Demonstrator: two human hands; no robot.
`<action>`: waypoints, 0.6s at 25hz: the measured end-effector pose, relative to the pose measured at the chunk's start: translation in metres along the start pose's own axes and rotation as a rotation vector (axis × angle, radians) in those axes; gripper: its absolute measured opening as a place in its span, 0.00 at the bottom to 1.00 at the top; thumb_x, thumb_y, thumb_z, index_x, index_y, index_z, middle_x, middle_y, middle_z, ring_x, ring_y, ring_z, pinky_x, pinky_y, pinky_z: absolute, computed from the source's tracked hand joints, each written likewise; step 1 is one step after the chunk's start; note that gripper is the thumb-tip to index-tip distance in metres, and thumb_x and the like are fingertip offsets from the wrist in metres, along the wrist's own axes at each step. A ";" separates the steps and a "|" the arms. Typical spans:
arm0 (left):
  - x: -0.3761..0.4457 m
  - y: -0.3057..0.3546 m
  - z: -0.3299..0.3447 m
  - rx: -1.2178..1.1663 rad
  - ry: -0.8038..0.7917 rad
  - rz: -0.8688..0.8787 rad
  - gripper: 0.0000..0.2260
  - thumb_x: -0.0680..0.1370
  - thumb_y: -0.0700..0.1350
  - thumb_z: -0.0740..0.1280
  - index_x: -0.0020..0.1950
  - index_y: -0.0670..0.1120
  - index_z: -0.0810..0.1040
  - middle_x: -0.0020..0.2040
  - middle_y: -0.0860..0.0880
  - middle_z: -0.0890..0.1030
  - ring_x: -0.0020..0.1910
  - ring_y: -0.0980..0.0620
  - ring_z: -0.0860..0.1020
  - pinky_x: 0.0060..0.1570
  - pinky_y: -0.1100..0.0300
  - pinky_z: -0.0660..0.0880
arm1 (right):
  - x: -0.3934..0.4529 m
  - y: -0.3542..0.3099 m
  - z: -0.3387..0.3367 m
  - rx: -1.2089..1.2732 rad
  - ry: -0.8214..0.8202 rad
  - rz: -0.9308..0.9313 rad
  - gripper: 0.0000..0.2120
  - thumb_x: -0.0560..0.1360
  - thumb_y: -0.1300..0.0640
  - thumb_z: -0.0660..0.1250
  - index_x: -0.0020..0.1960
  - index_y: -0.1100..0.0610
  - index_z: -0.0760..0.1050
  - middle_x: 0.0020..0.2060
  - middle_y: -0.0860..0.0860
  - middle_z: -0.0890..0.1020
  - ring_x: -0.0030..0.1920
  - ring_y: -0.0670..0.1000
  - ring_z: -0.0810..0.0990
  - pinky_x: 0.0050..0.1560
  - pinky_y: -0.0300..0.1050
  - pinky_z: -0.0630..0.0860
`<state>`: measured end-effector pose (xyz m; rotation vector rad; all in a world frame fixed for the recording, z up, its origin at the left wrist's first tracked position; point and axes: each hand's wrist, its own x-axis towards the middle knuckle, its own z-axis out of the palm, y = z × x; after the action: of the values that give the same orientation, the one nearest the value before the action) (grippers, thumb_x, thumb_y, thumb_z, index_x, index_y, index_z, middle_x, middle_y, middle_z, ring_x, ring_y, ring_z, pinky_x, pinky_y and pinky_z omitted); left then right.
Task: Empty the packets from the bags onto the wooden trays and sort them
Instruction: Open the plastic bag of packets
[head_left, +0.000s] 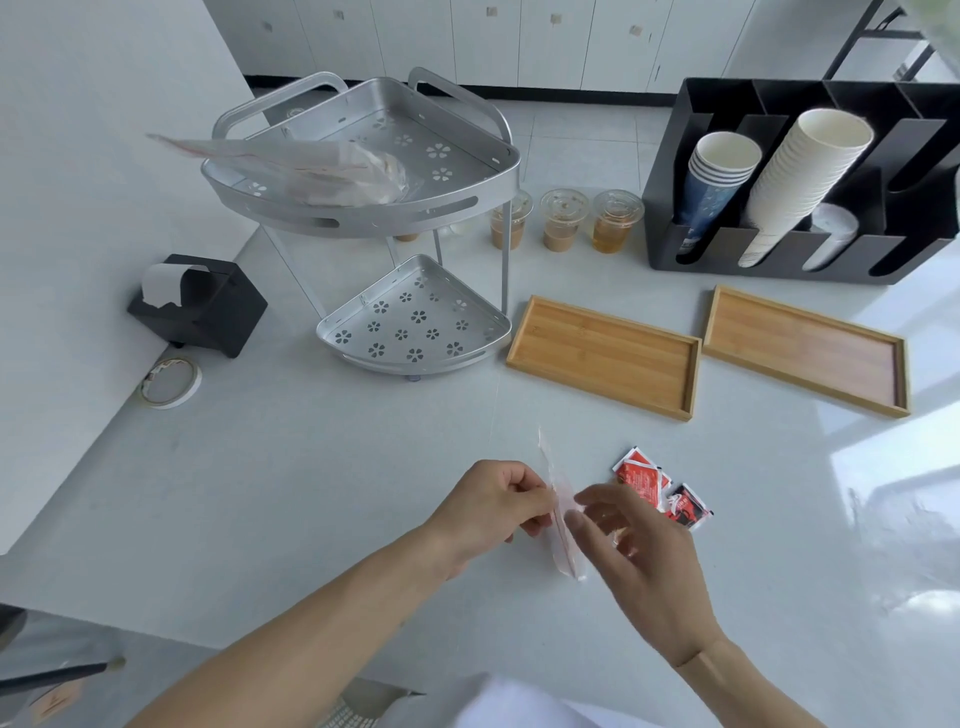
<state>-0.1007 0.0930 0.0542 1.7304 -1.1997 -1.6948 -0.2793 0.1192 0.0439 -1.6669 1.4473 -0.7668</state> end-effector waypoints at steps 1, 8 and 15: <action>0.000 -0.002 0.000 0.014 -0.020 0.009 0.04 0.75 0.44 0.69 0.41 0.45 0.81 0.35 0.52 0.82 0.35 0.56 0.79 0.36 0.63 0.71 | 0.005 -0.005 -0.003 0.104 -0.067 0.111 0.14 0.71 0.36 0.68 0.47 0.46 0.79 0.38 0.43 0.84 0.39 0.45 0.83 0.36 0.37 0.75; -0.002 -0.006 0.004 0.049 -0.121 0.121 0.04 0.77 0.44 0.71 0.44 0.44 0.81 0.36 0.50 0.82 0.34 0.57 0.78 0.38 0.71 0.72 | 0.028 -0.011 -0.012 0.300 -0.325 0.465 0.10 0.76 0.53 0.69 0.44 0.60 0.80 0.38 0.52 0.88 0.40 0.53 0.87 0.37 0.42 0.73; -0.003 -0.002 0.006 0.102 -0.111 0.099 0.06 0.78 0.45 0.66 0.41 0.49 0.77 0.37 0.51 0.81 0.38 0.55 0.78 0.39 0.63 0.72 | 0.028 -0.013 -0.017 0.174 -0.382 0.426 0.08 0.76 0.59 0.65 0.42 0.61 0.80 0.33 0.53 0.85 0.34 0.51 0.83 0.31 0.41 0.72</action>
<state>-0.1055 0.0983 0.0536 1.6234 -1.4208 -1.7172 -0.2823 0.0890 0.0622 -1.2305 1.3502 -0.3049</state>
